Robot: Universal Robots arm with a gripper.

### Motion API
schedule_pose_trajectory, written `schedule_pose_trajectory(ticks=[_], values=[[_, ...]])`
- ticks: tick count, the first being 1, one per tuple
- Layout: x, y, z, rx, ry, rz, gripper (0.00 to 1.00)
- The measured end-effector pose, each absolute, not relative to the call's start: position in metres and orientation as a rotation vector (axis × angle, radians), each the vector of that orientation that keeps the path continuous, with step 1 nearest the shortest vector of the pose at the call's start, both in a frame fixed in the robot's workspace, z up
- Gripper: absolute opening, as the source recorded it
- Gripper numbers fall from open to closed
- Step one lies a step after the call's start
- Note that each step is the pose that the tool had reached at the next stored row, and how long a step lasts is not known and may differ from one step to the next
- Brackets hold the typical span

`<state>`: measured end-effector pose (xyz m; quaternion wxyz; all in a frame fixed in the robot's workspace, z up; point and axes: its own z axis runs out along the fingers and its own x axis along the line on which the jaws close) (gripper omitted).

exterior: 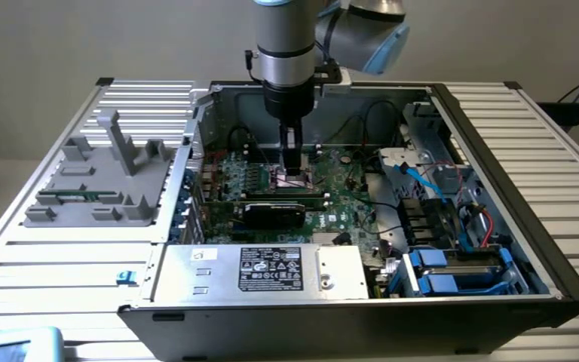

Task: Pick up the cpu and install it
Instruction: 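Place the cpu into insertion slot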

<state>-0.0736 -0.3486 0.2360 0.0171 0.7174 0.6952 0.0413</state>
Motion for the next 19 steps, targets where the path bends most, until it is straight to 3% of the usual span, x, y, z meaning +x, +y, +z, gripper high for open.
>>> schedule_pose_trajectory(ticks=[19], values=[[-0.073, -0.349, 0.215, 2.257, 2.184, 0.127, 0.55]])
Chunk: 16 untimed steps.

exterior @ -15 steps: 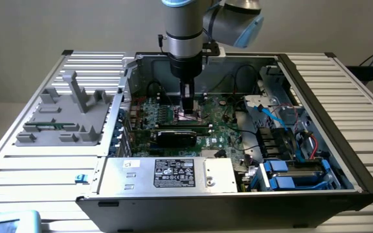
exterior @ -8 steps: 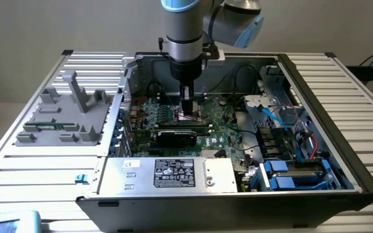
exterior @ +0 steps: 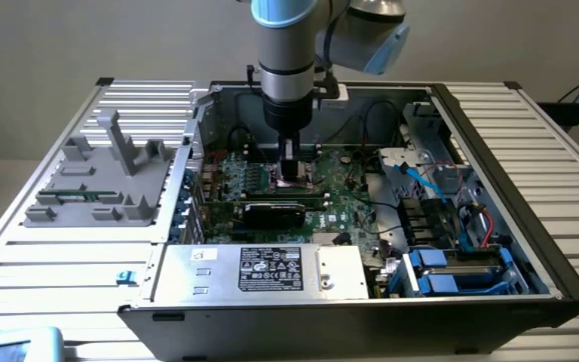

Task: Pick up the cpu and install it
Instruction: 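Place the cpu into insertion slot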

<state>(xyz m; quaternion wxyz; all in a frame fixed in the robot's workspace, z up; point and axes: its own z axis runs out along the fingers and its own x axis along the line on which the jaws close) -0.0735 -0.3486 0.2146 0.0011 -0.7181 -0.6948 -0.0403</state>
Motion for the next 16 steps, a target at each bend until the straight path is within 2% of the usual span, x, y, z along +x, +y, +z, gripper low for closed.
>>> schedule_pose_trajectory(ticks=[16], values=[[-0.0733, -0.3483, 0.2042, -2.247, -2.172, -0.111, 0.55]])
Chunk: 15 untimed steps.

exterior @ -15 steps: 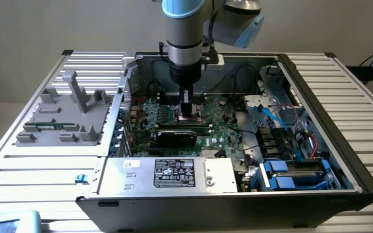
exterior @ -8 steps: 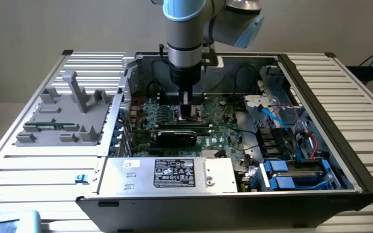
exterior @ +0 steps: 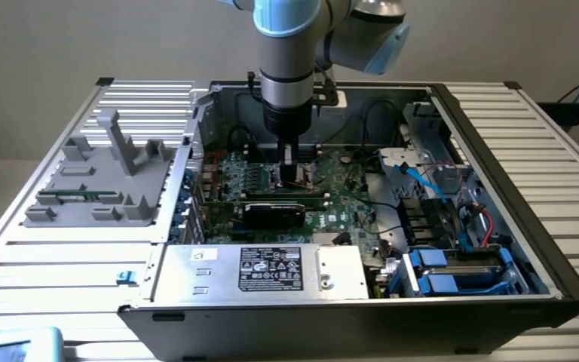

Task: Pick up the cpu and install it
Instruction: 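Place the cpu into insertion slot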

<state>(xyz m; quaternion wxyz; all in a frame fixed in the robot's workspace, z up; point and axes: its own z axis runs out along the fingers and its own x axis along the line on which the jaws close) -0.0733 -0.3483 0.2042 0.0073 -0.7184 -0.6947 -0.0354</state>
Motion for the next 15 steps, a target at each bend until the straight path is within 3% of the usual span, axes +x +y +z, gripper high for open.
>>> schedule_pose_trajectory(ticks=[15], values=[[-0.0719, -0.3464, 0.2035, -2.251, -2.177, -0.087, 0.55]])
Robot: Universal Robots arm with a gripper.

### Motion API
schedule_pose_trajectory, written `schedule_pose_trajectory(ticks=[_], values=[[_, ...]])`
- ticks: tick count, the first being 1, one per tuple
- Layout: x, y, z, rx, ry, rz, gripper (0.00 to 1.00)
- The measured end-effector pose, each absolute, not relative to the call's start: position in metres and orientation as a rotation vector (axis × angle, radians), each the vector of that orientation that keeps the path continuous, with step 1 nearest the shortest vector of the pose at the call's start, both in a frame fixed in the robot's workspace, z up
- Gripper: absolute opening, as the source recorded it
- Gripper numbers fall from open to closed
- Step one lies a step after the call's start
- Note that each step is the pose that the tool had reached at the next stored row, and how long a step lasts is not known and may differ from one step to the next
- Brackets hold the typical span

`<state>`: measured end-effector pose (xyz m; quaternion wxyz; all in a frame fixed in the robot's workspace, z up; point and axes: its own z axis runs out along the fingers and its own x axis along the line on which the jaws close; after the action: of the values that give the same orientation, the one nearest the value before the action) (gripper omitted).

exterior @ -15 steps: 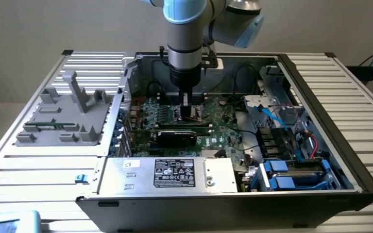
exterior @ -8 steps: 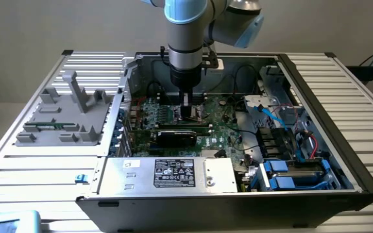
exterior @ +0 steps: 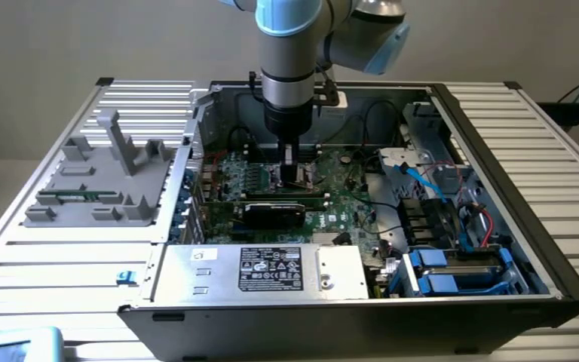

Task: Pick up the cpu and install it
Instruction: 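Place the cpu into insertion slot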

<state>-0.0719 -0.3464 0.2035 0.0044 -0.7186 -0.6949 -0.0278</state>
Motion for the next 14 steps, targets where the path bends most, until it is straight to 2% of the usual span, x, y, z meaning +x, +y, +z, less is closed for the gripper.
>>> schedule_pose_trajectory(ticks=[14], values=[[-0.0719, -0.3405, 0.2035, -2.271, -2.198, -0.046, 0.55]])
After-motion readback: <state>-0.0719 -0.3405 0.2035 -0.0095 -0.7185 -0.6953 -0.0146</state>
